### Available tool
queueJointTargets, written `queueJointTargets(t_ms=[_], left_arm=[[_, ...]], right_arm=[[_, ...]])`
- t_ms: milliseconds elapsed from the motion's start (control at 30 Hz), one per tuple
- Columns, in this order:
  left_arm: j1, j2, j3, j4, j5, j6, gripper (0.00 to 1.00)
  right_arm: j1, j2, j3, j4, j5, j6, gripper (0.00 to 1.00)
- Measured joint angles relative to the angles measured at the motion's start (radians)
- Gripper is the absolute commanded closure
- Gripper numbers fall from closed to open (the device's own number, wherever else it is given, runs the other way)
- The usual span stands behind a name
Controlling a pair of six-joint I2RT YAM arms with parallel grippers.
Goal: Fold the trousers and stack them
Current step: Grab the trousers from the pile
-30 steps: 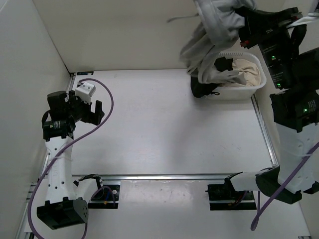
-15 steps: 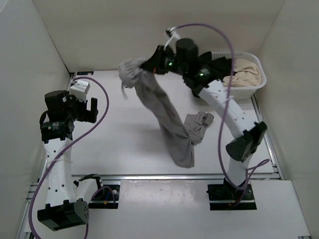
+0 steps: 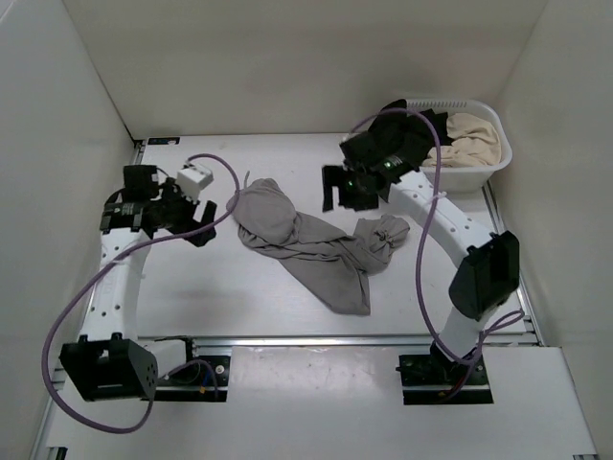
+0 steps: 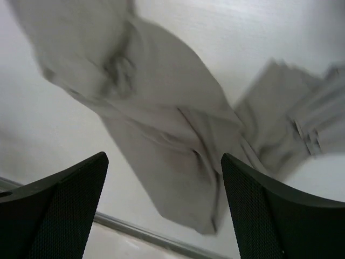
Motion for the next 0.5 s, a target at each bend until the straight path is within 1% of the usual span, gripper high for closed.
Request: queueJointTargets(t_ms=[33, 100, 200, 233, 300, 367, 400, 500], left_arm=[[-0.04, 0.023, -0.002, -0.009, 0.0, 0.014, 0.0], [-0.119, 0.05, -0.023, -0.002, -0.011, 0.026, 0.0], [-0.244, 0.097, -0.098, 0.043, -0.064, 0.022, 0.0], [-0.28, 0.127, -0.125, 0.061, -0.082, 0.018, 0.0], [-0.325, 0.217, -0.159, 0.096, -0.122, 0.002, 0.0], [-0.338, 0.324, -0.163, 0.135, -0.158, -0.022, 0.0], [-0.339, 0.377, -0.161, 0.161, -0.176, -0.035, 0.0], [-0.339, 0.525, -0.116, 0.209, -0.222, -0.075, 0.0]], right_arm=[[-0.008, -0.045, -0.095, -0.01, 0.012, -0.008, 0.1], [-0.018, -0.086, -0.24, -0.019, 0.03, -0.018, 0.1], [-0.028, -0.082, -0.445, -0.017, 0.043, -0.016, 0.1], [-0.029, -0.069, -0.501, -0.014, 0.049, -0.01, 0.12], [-0.029, -0.047, -0.582, 0.0, 0.062, 0.0, 0.24], [-0.029, -0.03, -0.623, 0.018, 0.07, 0.01, 0.45], [-0.029, -0.023, -0.629, 0.032, 0.073, 0.017, 0.62], [-0.018, -0.005, -0.631, 0.091, 0.069, 0.037, 0.81]])
